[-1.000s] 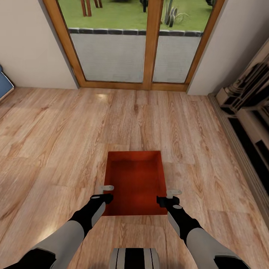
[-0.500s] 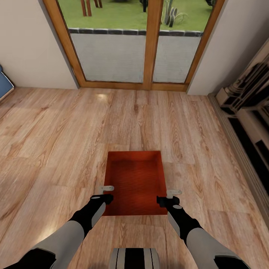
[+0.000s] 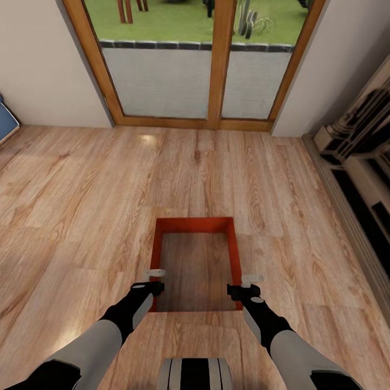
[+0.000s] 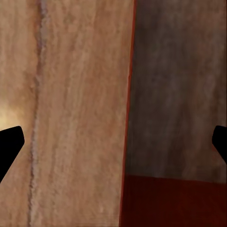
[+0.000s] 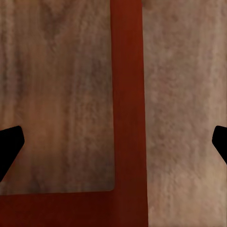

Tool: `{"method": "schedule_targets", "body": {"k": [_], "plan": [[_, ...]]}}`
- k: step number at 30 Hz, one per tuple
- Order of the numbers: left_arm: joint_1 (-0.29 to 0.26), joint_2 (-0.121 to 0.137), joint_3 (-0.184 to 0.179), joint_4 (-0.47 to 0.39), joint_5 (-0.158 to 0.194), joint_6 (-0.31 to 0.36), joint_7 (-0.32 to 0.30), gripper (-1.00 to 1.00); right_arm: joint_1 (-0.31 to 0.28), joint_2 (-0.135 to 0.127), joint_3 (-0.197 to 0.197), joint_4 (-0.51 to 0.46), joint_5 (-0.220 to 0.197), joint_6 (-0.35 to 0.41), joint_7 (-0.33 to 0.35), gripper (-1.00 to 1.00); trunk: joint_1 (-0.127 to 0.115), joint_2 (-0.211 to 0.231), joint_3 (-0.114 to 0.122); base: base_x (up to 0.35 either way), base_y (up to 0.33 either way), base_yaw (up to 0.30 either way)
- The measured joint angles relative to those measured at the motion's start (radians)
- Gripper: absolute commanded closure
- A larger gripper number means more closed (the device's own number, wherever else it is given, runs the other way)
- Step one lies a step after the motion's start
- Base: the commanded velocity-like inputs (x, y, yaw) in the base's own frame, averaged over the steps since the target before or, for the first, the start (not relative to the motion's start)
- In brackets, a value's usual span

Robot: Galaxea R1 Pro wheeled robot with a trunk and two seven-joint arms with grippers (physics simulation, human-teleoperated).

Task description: Move the two storage containers from the living room to the garage. In the garage, place one container on the floor and stack the other container on top of it (either order is fine).

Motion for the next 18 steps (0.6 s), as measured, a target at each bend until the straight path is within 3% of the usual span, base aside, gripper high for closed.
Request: {"method": "schedule_targets", "body": {"k": [18], "plan": [[0.0, -0.001, 0.0, -0.008, 0.0, 0.003, 0.001, -1.0, -0.001, 0.0, -0.001, 0.0, 0.0, 0.001, -0.001, -1.0, 0.0, -0.007, -0.003, 0.0, 0.0, 0.0]]}}
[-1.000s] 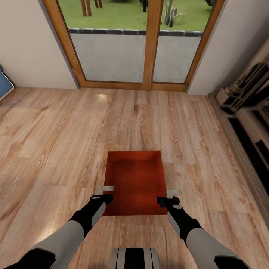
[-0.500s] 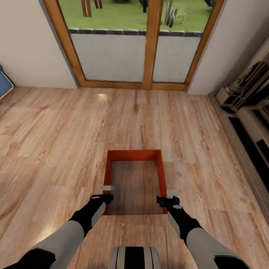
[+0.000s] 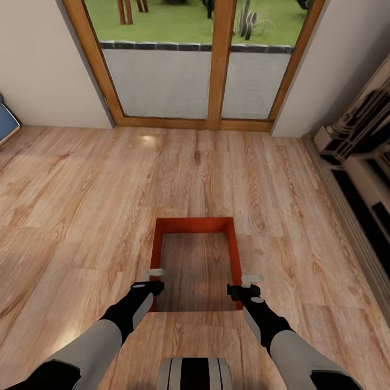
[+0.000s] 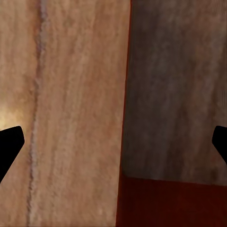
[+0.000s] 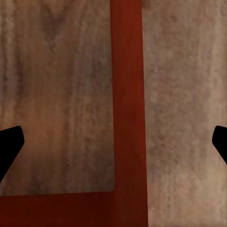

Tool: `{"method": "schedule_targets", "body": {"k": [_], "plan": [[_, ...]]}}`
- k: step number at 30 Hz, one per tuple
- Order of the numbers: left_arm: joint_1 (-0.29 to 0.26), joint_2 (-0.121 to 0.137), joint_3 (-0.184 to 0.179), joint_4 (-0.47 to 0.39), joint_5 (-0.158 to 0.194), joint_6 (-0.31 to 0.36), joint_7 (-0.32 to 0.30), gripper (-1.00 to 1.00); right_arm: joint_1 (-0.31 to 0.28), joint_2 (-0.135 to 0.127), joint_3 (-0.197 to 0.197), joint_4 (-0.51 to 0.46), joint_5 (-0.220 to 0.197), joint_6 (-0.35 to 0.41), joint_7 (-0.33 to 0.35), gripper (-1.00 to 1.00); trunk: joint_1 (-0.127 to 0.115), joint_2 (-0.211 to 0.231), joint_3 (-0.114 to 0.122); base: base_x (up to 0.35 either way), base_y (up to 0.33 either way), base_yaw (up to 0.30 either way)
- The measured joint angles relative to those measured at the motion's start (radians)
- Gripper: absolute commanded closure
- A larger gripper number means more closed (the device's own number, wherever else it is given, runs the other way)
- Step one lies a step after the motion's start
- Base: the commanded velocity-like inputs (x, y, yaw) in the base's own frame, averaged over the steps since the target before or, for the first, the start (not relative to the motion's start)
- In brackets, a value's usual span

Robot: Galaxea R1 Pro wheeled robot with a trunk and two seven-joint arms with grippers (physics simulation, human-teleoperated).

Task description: Move the two storage containers from the living room to the garage. In the garage, place one container on the floor and stack the other container on top of it (either order is fine).

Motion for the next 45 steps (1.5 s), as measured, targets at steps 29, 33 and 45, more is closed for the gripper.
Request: {"method": "schedule_targets", "body": {"k": [29, 33, 45], "plan": [[0.0, -0.003, 0.0, -0.006, 0.035, -0.008, -0.022, 1.0, 0.0, 0.001, 0.006, -0.006, -0.001, 0.001, 0.002, 1.0, 0.003, 0.0, 0.0, 0.0, 0.0, 0.0], [0.0, -0.003, -0.001, -0.007, 0.036, -0.009, -0.021, 1.0, 0.0, 0.001, 0.006, -0.006, -0.001, 0.001, 0.002, 1.0, 0.003, 0.0, 0.0, 0.0, 0.0, 0.0], [0.0, -0.003, 0.004, -0.008, 0.018, -0.008, -0.008, 1.0, 0.001, 0.002, 0.006, 0.0, 0.001, 0.001, 0.005, 1.0, -0.042, 0.084, 0.037, 0.0, 0.0, 0.0]]}}
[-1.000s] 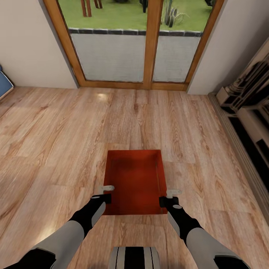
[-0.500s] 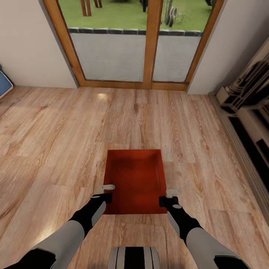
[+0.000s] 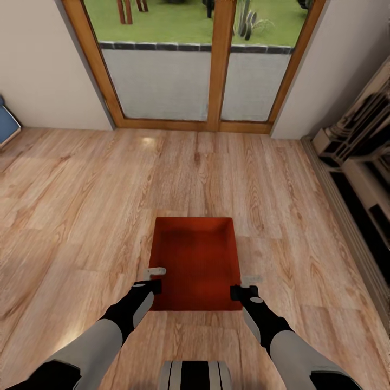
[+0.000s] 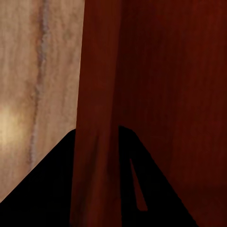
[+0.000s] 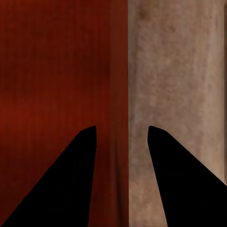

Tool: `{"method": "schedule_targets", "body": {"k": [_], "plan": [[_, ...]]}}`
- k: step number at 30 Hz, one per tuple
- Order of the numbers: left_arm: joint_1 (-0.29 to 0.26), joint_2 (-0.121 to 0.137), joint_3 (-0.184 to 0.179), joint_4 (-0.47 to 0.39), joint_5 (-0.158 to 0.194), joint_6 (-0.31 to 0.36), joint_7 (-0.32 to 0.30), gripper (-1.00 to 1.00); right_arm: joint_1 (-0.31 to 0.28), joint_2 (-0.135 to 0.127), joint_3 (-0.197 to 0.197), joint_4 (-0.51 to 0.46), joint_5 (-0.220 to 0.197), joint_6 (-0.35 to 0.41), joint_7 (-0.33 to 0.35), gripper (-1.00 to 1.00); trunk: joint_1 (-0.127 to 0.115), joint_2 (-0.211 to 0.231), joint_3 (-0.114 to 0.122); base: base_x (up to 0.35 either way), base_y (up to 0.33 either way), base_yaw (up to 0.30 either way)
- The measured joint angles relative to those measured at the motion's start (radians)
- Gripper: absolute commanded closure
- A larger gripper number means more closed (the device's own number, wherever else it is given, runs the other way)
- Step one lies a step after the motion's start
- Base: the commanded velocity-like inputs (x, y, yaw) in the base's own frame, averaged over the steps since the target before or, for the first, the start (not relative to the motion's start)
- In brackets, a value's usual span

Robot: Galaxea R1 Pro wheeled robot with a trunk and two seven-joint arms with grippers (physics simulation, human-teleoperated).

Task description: Move the two storage containers from the living room to the garage. In the garage, place one container on the floor and stack the other container on top of it (either order is fine).

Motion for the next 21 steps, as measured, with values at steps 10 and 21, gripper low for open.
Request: {"method": "schedule_targets", "body": {"k": [10, 21], "plan": [[0.0, 0.0, 0.0, 0.0, 0.0, 0.0, 0.0, 1.0, 0.0, 0.0, 0.0, 0.0, 0.0, 0.0, 0.0, 1.0, -0.038, 0.07, 0.031, 0.0, 0.0, 0.0], [0.0, 0.0, 0.0, 0.0, -0.001, 0.001, 0.0, 1.0, 0.0, 0.001, -0.002, 0.0, 0.001, 0.0, 0.0, 1.0, -0.081, 0.147, 0.066, 0.0, 0.0, 0.0]]}}
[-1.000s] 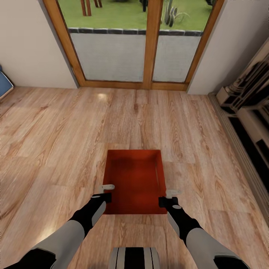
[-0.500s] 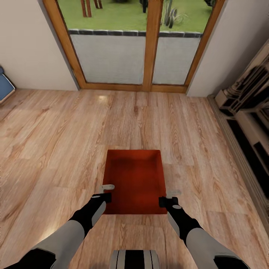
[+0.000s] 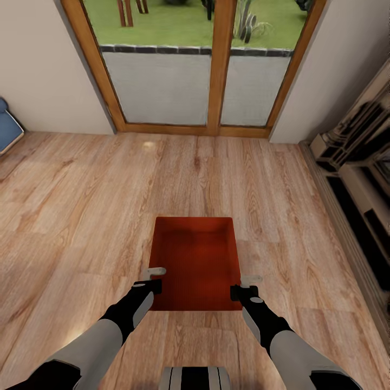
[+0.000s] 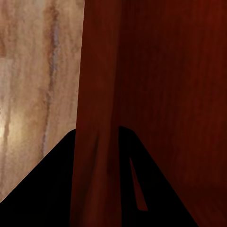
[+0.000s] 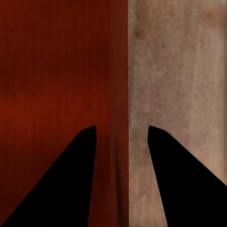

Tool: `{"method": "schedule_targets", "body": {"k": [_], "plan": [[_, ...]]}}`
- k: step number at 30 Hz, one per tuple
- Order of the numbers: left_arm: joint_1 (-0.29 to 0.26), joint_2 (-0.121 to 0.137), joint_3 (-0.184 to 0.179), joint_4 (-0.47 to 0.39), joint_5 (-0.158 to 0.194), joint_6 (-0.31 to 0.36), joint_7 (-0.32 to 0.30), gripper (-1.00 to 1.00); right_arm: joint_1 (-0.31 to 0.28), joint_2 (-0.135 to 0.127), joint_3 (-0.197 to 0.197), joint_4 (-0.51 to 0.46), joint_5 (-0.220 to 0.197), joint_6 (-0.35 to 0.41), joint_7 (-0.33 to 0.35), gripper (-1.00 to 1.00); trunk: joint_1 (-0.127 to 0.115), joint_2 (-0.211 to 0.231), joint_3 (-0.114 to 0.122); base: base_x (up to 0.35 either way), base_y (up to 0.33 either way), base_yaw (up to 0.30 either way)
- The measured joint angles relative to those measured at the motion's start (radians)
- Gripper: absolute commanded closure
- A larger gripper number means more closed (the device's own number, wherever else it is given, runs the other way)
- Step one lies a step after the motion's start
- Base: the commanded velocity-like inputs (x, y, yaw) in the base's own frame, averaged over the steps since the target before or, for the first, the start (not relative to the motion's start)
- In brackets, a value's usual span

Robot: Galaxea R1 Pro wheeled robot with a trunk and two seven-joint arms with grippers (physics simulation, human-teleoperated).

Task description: Move the two storage containers from the living room to the garage. In the garage, place one container on the floor and stack the other container on top of it (either order is fine).

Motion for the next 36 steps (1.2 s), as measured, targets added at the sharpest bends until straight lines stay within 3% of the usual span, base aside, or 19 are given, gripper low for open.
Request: {"method": "schedule_targets", "body": {"k": [36], "plan": [[0.0, 0.0, 0.002, 0.002, 0.002, 0.002, 0.0, 1.0, 0.0, 0.0, 0.005, -0.001, -0.003, 0.007, -0.003, 1.0, -0.138, 0.252, 0.113, 0.0, 0.0, 0.0]]}}
